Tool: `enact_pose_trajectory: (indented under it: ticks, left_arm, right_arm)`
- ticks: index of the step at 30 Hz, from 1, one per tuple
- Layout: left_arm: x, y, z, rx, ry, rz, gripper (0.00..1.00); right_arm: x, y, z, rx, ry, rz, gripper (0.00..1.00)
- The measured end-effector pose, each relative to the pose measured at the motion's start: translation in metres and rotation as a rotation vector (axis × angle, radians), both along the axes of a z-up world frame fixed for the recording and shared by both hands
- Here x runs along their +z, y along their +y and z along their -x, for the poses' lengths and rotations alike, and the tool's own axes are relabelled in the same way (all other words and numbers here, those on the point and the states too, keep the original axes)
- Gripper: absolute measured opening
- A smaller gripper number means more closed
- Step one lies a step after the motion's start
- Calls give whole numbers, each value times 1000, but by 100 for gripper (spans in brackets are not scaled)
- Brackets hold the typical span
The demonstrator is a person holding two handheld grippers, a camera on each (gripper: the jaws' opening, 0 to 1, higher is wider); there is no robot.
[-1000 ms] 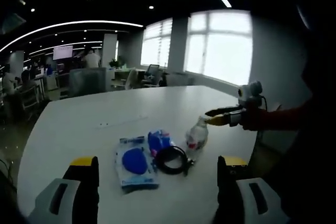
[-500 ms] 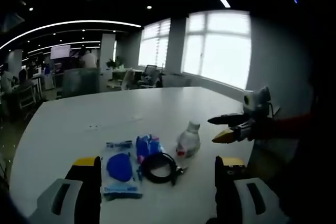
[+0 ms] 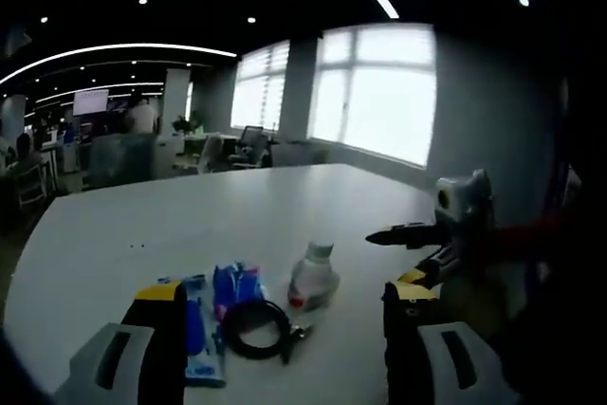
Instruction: Arrange the tabletop items into an orderly group along one side of the table until the central work area is clear of visible clutter.
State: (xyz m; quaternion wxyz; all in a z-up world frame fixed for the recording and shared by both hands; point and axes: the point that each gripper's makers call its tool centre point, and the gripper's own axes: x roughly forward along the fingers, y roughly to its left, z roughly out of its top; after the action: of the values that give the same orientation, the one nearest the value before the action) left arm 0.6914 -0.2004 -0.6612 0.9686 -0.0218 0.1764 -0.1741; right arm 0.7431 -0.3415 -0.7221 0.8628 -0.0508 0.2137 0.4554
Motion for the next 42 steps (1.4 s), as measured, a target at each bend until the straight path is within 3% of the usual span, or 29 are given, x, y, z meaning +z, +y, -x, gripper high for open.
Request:
enact_pose_trajectory:
  ticks: [7, 10, 13, 25, 28, 36, 42]
  left_arm:
    - [-3, -28, -22, -68, -10, -13, 81]
    - [-1, -39, -30, -103, -43, -31, 76]
    - [1, -49, -37, -132, -72, -4, 75]
    - [-27, -73, -72, -197, -68, -56, 61]
    - [-33, -81, -77, -220, -60, -85, 59]
    - [-50, -91, -90, -229, -39, -87, 52]
    - [-52, -94, -97, -227, -65, -96, 45]
  right_arm:
    - [-6, -8, 0, -28, 10, 9, 95]
    - [-9, -11, 1, -36, 12, 13, 95]
    - [-10, -12, 2, -38, 11, 17, 95]
    - [-1, -17, -3, -78, 4, -13, 93]
    - [-6, -20, -2, -86, 13, -12, 93]
    - [-12, -25, 6, -94, 26, 2, 93]
    - [-10, -28, 7, -91, 18, 12, 93]
